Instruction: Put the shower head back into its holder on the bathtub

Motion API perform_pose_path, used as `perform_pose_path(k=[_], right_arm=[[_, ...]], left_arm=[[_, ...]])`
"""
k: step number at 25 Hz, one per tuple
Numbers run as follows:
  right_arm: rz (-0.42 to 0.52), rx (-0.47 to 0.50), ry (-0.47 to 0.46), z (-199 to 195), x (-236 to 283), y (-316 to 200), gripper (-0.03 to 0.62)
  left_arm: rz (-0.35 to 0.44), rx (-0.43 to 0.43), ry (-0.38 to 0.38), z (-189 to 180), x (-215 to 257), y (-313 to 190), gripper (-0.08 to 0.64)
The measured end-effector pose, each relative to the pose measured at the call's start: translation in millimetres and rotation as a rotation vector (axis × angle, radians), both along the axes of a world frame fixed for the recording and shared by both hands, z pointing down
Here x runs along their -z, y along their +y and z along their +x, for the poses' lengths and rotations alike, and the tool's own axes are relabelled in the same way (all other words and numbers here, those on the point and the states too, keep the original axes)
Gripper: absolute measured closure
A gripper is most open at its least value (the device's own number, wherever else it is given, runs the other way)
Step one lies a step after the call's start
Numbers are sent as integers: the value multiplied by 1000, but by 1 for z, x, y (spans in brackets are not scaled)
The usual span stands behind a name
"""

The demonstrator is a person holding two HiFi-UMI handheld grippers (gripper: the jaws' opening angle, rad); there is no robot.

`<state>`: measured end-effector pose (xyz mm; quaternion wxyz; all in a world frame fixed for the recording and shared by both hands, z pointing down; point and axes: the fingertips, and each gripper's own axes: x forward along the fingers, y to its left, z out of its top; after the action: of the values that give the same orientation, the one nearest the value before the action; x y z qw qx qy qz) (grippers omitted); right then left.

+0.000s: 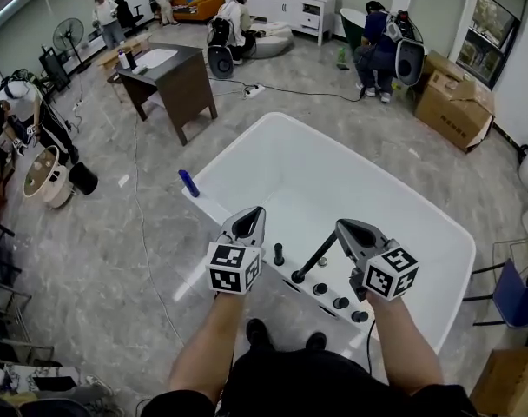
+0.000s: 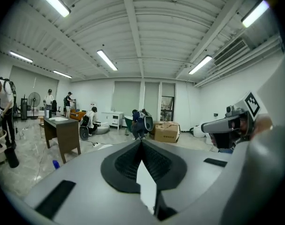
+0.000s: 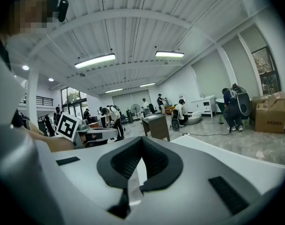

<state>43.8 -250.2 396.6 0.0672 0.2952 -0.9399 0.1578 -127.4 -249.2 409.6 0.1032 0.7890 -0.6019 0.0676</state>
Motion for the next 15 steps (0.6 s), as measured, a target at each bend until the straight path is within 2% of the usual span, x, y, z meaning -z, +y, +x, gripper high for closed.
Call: perform_pose_path(k=[4,8,15], right_arm=[[58,32,-45,27,24,3,577],[91,43,-75,43,41,3,577],[154,24,-78,42,48,9,577]], left_arm=[[51,9,2,35,30,5,545],[67,8,-2,61,47,9,545],[97,-4,-62,60,52,15,545]])
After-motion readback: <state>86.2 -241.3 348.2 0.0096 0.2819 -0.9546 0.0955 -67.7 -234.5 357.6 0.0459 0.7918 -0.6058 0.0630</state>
